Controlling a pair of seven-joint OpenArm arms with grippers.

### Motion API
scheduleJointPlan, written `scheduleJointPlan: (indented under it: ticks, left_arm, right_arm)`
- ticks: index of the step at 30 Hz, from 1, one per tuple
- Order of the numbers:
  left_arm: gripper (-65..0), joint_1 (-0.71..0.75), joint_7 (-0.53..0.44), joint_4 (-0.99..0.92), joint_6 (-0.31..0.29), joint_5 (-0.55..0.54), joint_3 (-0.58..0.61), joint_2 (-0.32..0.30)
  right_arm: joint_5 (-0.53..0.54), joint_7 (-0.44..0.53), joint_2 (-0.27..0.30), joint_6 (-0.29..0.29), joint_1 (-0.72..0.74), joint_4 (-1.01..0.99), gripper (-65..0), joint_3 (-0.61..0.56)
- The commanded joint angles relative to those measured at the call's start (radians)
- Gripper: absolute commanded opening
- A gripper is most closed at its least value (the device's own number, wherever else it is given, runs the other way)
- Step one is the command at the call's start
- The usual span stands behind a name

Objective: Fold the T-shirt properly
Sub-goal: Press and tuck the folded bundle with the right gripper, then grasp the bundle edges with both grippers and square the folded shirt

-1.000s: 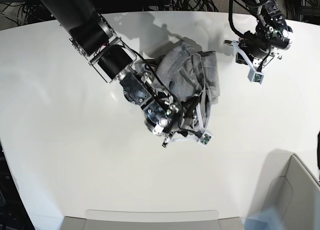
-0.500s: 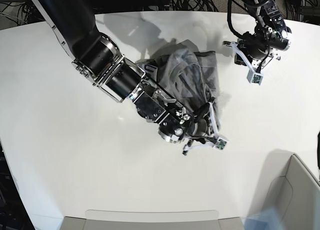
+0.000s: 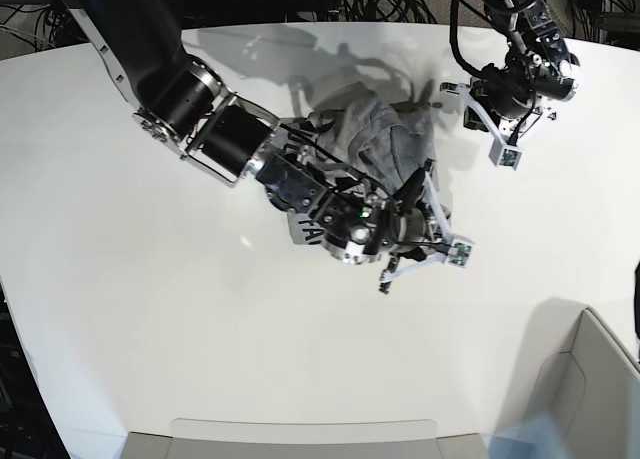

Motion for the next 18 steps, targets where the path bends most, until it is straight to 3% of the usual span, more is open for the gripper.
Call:
scheduleJointPlan:
  ticks: [1,9,15,18]
  left_arm:
    - [-53.7,-0.006,-0.011,0.021,-0.002,-0.008,0.023,-0.005]
    - [-48.2,0.009,-0.015,0.087,-0.002,-0.008,0.244,0.014]
    - [-48.0,0.017,-0.017,0.087,-0.002,-0.009,0.250,0.078]
    - [-48.0,0.009,-0.017,0.087,-0.002,-0.009,0.243,0.086]
  right_arm:
    - [-0.004,-0.011,0.031,-0.009,0.014,0.055,-63.6,0.048]
    - [-0.001,-0.195,0.245,0.001,-0.209,0.362,-63.6,0.574]
    - [0.001,-0.225,0.425,0.001,-0.336,0.437,-63.7,0.632]
    - [0.001,-0.222,0.468,0.001,-0.396,0.458,-63.7,0.632]
